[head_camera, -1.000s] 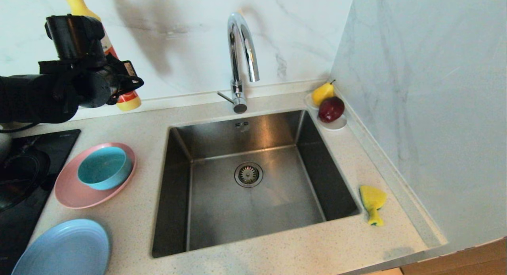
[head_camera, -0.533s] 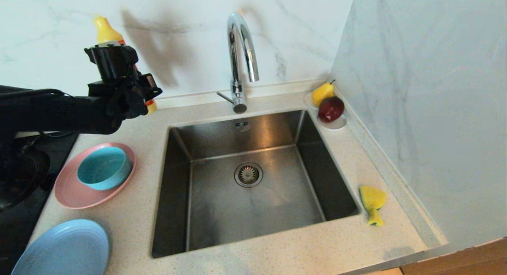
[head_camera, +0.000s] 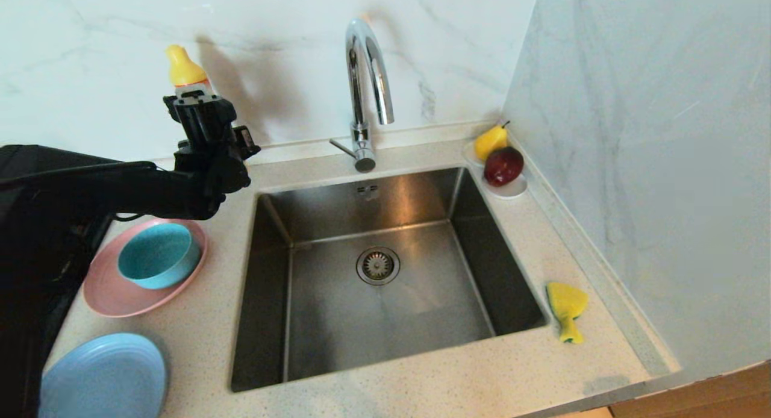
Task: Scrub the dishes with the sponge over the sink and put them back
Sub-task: Place the dish soap on the table
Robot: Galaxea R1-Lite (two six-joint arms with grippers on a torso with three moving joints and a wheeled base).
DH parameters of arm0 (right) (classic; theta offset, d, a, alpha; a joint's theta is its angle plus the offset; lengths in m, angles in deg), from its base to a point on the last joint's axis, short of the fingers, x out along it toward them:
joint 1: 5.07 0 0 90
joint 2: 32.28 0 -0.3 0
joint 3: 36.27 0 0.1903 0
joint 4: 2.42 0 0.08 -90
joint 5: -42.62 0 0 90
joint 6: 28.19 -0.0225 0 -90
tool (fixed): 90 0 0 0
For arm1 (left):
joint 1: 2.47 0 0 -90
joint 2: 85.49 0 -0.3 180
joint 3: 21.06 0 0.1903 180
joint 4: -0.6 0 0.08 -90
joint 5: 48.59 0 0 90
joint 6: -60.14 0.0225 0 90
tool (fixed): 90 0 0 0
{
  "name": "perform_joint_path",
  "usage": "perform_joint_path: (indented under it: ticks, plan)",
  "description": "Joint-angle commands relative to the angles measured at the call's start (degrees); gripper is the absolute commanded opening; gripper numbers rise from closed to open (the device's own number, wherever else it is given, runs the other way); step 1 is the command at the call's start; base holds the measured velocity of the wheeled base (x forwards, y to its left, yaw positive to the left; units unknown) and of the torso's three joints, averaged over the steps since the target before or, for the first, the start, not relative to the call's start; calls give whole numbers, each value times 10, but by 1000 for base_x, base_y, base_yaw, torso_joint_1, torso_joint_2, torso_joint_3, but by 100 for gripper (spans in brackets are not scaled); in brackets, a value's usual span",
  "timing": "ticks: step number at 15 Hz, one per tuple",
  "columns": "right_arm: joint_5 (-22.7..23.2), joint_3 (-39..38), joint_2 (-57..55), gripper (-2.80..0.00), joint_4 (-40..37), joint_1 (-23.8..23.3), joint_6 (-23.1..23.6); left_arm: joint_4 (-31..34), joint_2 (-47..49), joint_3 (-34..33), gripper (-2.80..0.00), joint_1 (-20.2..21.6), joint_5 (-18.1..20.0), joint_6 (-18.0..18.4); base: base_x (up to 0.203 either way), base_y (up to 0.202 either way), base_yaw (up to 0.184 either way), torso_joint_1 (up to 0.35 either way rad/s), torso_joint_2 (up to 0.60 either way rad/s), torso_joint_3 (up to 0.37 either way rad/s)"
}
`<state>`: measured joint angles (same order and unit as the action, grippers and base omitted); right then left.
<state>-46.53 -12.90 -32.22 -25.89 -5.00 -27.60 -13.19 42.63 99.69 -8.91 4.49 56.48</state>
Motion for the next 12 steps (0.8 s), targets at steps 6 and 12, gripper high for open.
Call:
perform_joint_path:
  ticks: [6,12]
  plan:
    - [0,0,0,-280,0,0,0,-30,89,86,-280,-11,-25,28,0,0,0,0,0,0]
    - [0,0,0,-280,0,0,0,-49,118,111,-280,-10,-30,45,0,0,0,0,0,0]
